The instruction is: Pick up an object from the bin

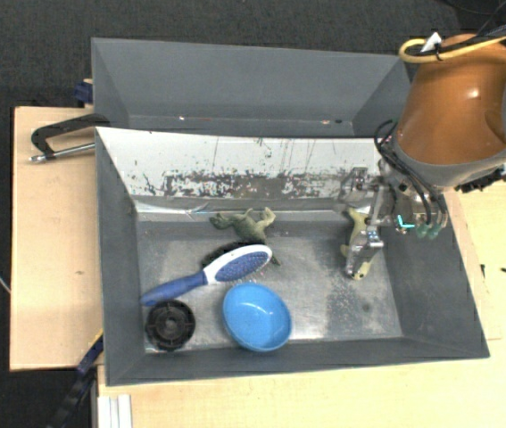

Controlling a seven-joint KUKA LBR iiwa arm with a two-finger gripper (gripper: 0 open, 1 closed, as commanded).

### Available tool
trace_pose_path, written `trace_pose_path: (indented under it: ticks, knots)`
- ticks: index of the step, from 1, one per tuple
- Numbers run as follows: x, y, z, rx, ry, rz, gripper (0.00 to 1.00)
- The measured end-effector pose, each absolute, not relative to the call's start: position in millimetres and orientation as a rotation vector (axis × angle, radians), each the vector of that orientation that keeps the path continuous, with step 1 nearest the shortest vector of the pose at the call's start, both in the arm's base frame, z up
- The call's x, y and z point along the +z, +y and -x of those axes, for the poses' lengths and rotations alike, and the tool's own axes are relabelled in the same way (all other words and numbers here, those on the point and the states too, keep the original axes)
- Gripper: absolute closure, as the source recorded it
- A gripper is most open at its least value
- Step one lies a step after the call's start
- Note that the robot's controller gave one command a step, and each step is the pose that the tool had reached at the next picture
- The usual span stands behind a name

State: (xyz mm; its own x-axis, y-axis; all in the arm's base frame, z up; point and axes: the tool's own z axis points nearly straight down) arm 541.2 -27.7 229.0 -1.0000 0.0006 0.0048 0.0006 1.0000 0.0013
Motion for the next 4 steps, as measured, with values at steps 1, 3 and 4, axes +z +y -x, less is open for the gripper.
trace_pose_path:
  ticks: [1,3,4]
  knots:
    - [71,-97,-572.0,-0.001,-2.977,-1.013,0.0]
    - [115,-107,-601.8,0.004,-2.482,-1.936,0.0]
    - [72,-113,-602.2,-0.012,-2.193,-2.263,0.0]
